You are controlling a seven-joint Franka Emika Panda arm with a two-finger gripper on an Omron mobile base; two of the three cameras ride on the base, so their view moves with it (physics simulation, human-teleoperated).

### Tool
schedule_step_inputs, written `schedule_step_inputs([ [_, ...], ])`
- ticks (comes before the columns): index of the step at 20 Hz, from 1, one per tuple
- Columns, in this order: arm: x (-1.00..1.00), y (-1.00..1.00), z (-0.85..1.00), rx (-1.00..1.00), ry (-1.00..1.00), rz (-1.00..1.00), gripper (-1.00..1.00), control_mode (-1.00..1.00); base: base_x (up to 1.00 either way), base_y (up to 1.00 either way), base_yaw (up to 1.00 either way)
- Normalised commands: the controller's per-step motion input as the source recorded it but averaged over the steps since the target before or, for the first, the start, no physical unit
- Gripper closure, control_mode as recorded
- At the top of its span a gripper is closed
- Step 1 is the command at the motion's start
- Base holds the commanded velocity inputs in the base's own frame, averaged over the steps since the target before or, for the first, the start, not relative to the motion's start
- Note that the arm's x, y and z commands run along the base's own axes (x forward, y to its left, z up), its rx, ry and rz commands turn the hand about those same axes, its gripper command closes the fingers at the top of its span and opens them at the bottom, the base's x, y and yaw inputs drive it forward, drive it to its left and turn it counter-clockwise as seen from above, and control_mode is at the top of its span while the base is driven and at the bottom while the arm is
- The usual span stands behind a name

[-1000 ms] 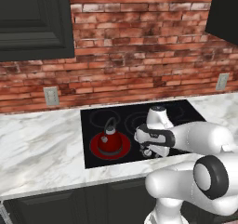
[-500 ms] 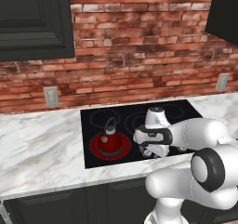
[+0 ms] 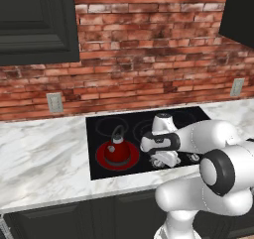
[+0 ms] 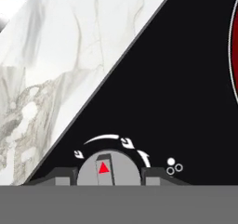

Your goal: Lower the heat of the kettle.

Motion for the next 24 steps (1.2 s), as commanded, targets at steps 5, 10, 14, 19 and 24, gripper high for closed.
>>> schedule_step_inputs([
  [5, 0.0, 0.03, -0.07, 0.0, 0.0, 0.0, 1.0, -1.0, 0.0, 0.0, 0.0],
  [10, 0.0, 0.07, 0.0, 0.0, 0.0, -0.04, 1.0, -1.0, 0.0, 0.0, 0.0],
  [14, 0.0, -0.02, 0.0, 0.0, 0.0, -0.22, 1.0, -1.0, 0.0, 0.0, 0.0],
  [19, -0.01, -0.02, -0.04, 0.02, 0.01, -0.34, 1.0, -1.0, 0.0, 0.0, 0.0],
  [24, 0.0, 0.0, -0.08, 0.01, 0.07, -0.39, 1.0, -1.0, 0.0, 0.0, 0.0],
])
